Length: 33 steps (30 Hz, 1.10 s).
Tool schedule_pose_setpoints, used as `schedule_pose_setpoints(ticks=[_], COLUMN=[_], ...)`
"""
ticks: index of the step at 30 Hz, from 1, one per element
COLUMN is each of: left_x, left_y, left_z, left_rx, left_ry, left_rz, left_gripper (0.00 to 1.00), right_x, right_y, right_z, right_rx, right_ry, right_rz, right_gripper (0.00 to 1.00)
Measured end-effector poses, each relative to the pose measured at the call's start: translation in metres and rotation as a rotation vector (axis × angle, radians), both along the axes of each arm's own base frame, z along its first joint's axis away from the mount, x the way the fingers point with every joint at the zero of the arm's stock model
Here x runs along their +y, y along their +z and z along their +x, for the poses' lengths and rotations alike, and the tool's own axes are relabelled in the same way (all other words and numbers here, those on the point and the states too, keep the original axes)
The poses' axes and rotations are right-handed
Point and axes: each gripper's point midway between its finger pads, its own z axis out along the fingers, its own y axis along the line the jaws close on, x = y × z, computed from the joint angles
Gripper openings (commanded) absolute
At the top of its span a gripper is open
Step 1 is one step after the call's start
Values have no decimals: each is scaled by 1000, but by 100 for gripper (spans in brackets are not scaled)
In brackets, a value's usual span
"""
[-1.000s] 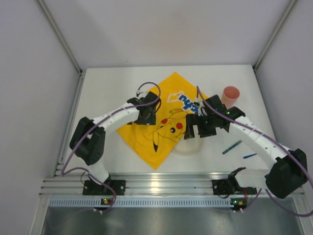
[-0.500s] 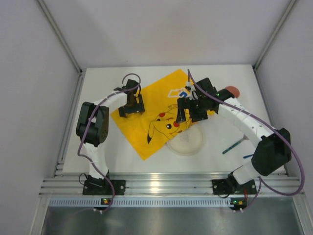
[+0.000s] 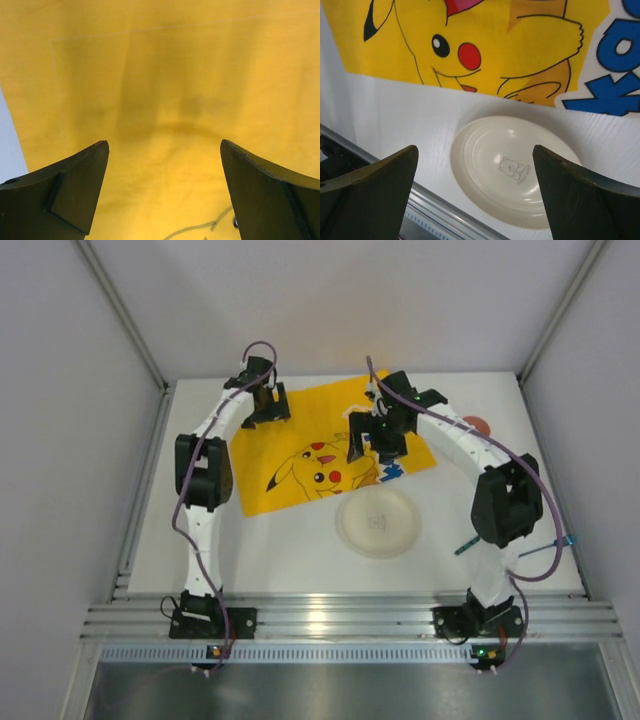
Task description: Set the dinner table for one person
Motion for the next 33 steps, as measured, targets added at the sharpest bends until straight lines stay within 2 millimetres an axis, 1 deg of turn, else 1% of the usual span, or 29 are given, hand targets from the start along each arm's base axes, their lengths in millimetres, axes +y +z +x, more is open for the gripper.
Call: schedule_pose_setpoints(ticks=[1,2,4,5,7,8,9,11,12,13,14,16,17,19,22,25,27,29,31,33], left_x=[-5,-9,-18,-24,-33,-37,-42,-45,-45,-44,-43,-41,-42,-43,-45,-47,-49,-57,-67,-82], left_y=[8,17,34,42,52,54,54,47,43,35,33,27,27,31,43,55,62,67,69,68], left_z=[-3,-11,-35,-54,-91,-111,-132,-160,-168,-177,-179,-185,-186,-187,-188,-192,-194,-197,-203,-215], left_rx=[-9,-12,-12,-3,-2,13,26,63,81,111,119,141,142,134,105,77,60,50,49,64], left_ry=[-9,-14,-31,-40,-57,-67,-80,-81,-78,-66,-61,-50,-48,-49,-47,-53,-61,-82,-112,-164], left_rz=[-9,-17,-33,-43,-67,-82,-99,-125,-139,-148,-153,-156,-159,-168,-182,-194,-199,-202,-207,-223], left_gripper=[99,99,99,99,99,99,99,99,99,99,99,99,99,98,98,98,98,98,98,97], right_x=[0,-3,-14,-23,-45,-55,-68,-91,-99,-108,-116,-125,-123,-122,-120,-121,-123,-128,-135,-142], right_y=[-2,-6,-13,-17,-27,-33,-41,-59,-69,-79,-92,-115,-123,-123,-123,-124,-125,-125,-127,-128], right_z=[9,20,39,49,66,72,79,87,89,89,87,78,71,69,65,56,42,21,-7,-37], right_rx=[0,1,8,9,21,31,40,73,87,106,134,179,211,202,180,172,179,198,222,260], right_ry=[-11,-29,-75,-105,-174,-206,-236,-300,-322,-346,-364,-383,-388,-392,-403,-410,-417,-436,-463,-487], right_rz=[0,-1,-8,-13,-32,-44,-60,-83,-90,-97,-108,-127,-117,-106,-88,-91,-102,-127,-152,-179], right_gripper=[98,97,94,85,69,37,21,0,0,0,0,0,0,0,0,0,0,0,0,0])
